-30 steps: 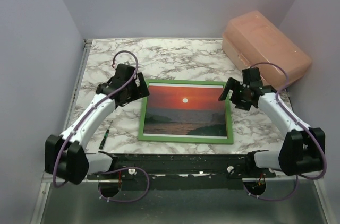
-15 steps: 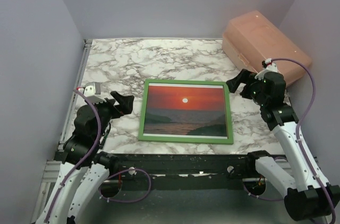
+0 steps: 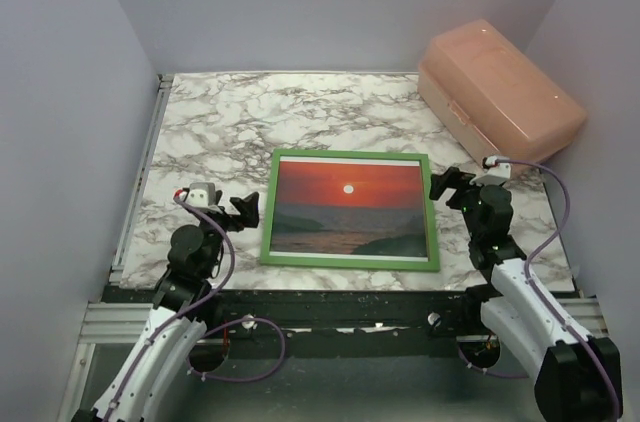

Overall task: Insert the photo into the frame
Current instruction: Reset both arms

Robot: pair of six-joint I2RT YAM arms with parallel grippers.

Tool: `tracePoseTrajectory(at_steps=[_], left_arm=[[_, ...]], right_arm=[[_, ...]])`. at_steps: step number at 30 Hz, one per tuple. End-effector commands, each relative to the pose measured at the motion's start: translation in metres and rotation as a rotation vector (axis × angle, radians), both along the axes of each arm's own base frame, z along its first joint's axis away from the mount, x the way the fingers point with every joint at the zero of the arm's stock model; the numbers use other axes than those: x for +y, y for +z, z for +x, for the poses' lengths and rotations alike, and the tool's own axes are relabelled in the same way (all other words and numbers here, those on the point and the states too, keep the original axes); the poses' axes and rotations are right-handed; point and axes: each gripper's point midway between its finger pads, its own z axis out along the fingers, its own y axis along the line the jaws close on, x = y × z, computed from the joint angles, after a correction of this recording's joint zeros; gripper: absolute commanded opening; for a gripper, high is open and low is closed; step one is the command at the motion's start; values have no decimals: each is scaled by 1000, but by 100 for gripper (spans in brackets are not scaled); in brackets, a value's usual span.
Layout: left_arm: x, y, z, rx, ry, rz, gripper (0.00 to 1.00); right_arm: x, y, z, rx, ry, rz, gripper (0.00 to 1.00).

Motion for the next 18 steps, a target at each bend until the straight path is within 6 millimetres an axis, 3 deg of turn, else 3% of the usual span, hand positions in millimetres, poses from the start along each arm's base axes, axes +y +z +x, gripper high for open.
tracePoseTrajectory(at_steps=[1,3,7,8,10,13,16,18], left_arm=[[24,7,25,-165,150,87,99],[39,5,32,-131,246,86,99],[41,5,48,-192,254,242,99],[48,-7,53,-163,292,272,99],[58,-21,65,-119,330,321,99],[59,-20,86,-97,319,389,99],[64,-8,101,-174,314,378,99],[78,-19,116,-151,323,329,99]], right_arm=[[-29,10,19,-179,-167,-41,97],[-30,-2,24,-181,-173,-44,96],[-26,-28,36,-143,-147,-78,95],[-25,-33,39,-142,-145,-84,95],[-26,-34,48,-150,-147,-105,95],[-25,-35,61,-154,-132,-150,95],[-36,-38,68,-187,-194,-162,94],[-41,-49,69,-192,-211,-153,94]])
